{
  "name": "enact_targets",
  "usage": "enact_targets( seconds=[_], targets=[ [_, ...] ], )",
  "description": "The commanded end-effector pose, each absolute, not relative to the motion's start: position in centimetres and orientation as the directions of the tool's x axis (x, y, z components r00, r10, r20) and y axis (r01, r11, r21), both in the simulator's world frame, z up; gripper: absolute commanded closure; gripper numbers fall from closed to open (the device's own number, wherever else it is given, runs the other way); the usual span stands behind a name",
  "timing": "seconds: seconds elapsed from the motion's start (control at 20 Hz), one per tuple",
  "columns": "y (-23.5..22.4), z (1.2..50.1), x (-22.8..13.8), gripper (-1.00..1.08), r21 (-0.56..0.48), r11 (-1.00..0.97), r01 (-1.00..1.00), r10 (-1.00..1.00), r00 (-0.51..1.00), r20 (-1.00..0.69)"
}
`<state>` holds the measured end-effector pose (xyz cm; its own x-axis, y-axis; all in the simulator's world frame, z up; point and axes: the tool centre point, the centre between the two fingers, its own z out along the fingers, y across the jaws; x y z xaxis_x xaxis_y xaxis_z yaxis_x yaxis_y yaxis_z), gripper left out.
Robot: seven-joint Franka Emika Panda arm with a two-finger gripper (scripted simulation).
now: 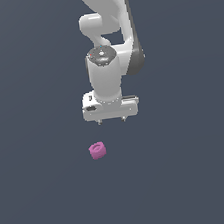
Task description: Pick up the object and move it to a goal position.
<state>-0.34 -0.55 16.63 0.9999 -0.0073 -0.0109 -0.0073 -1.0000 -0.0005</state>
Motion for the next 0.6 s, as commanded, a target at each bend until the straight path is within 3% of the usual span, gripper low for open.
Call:
enact_targets(
  seconds=[0.0,0.55],
  targets=[
    [-0.6,16.6,-0.3,-0.92,-0.001,-1.000,-0.007,-0.007,1.000,-0.011],
    [1.5,18.9,0.5,-0.92,-0.024,-1.000,-0.008,-0.009,1.000,0.029]
  ],
)
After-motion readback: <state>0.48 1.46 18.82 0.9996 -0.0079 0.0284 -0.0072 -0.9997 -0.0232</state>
